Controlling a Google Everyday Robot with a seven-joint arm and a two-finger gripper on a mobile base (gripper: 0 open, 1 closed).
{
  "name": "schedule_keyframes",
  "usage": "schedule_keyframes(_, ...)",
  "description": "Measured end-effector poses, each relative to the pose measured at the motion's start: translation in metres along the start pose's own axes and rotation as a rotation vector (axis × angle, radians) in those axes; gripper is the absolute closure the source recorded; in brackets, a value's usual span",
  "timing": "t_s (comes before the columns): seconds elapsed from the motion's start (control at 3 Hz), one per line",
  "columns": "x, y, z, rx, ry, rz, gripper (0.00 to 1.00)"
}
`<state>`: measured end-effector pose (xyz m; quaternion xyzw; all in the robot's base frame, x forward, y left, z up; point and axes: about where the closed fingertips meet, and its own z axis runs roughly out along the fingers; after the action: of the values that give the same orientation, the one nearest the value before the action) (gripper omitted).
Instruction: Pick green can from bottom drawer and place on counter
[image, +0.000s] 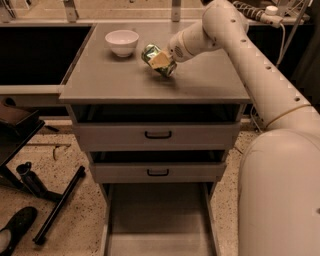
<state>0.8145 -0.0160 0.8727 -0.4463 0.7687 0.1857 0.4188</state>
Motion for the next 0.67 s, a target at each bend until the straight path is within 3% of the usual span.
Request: schedule_keyframes(0.67,0.0,0.0,0.0,0.0,0.0,0.0,0.36)
